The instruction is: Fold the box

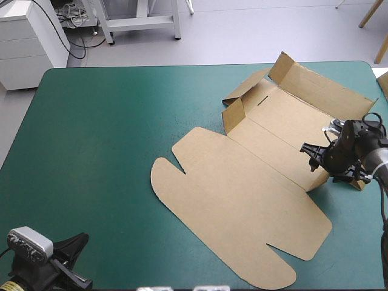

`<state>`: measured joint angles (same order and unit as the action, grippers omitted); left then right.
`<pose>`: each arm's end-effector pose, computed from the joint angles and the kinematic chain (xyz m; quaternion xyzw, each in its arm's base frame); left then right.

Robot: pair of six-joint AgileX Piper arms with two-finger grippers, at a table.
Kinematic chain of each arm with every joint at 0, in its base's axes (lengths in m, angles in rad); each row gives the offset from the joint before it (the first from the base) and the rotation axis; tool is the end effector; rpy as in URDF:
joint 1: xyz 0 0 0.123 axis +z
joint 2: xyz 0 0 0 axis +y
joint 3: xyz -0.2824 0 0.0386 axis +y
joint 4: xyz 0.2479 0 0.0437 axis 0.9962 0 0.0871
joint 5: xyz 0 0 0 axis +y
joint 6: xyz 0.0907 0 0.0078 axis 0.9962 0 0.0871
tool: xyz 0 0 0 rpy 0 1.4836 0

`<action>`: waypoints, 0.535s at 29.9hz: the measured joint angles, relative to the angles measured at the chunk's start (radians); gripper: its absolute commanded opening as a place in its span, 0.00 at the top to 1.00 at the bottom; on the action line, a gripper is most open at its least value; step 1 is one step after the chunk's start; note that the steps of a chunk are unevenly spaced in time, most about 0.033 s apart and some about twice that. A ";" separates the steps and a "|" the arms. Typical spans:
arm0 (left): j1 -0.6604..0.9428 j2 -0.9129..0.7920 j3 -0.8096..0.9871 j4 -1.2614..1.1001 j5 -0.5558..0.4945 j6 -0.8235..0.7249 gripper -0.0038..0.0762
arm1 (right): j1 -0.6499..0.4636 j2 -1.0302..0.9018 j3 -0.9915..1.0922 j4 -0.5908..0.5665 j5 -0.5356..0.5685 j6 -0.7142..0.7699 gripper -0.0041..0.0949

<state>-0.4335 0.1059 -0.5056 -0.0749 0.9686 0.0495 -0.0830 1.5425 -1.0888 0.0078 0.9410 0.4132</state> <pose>0.0114 -0.0115 0.2859 0.2023 0.8305 -0.1355 0.5010 0.2952 -0.0240 0.2491 0.2452 0.9605 0.0250 0.1289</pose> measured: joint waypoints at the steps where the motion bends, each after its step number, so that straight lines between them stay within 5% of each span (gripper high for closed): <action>1: 0.000 0.000 0.000 0.001 0.000 0.000 0.96 | 0.000 0.001 0.001 0.000 -0.002 0.000 0.43; 12: 0.000 0.000 0.000 0.029 0.000 0.000 0.96 | 0.000 0.002 0.001 0.000 0.005 -0.017 0.97; 16: 0.000 0.000 0.000 0.031 0.000 0.000 0.96 | 0.000 0.002 0.001 0.009 0.010 -0.058 0.98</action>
<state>-0.4335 0.1059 -0.5056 -0.0437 0.9686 0.0495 -0.0830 1.5445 -1.0876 0.0164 0.9508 0.3553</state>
